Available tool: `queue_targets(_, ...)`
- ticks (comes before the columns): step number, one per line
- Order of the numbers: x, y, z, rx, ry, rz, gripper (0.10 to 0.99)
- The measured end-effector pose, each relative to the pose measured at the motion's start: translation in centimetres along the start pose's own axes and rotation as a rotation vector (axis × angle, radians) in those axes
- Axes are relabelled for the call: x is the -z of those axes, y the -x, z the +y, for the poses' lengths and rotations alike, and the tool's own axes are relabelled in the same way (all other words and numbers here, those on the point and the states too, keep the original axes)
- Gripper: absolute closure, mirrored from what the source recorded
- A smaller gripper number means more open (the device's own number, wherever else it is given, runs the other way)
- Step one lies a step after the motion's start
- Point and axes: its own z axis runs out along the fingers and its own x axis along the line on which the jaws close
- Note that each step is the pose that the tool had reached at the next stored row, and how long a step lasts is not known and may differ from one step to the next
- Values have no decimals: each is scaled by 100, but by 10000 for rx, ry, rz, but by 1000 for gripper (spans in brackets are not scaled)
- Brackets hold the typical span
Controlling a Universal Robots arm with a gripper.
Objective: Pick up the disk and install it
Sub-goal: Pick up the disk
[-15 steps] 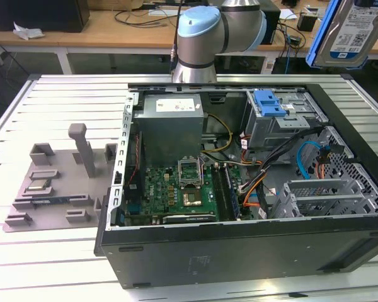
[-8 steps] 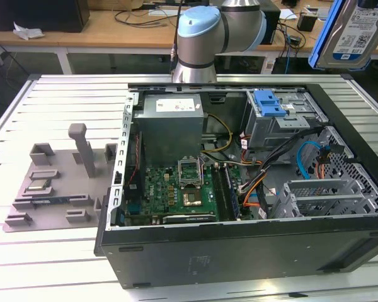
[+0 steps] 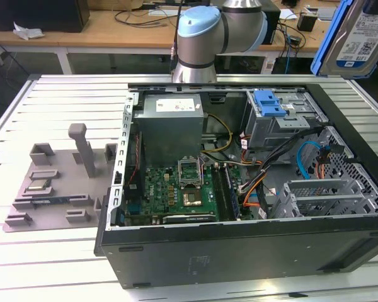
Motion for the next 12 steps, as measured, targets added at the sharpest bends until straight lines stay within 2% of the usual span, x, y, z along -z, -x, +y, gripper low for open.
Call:
queue_targets(2, -3, -120, 18, 0, 0, -1, 722)
queue_targets(12, -18, -436, 65, 0, 0, 0, 722)
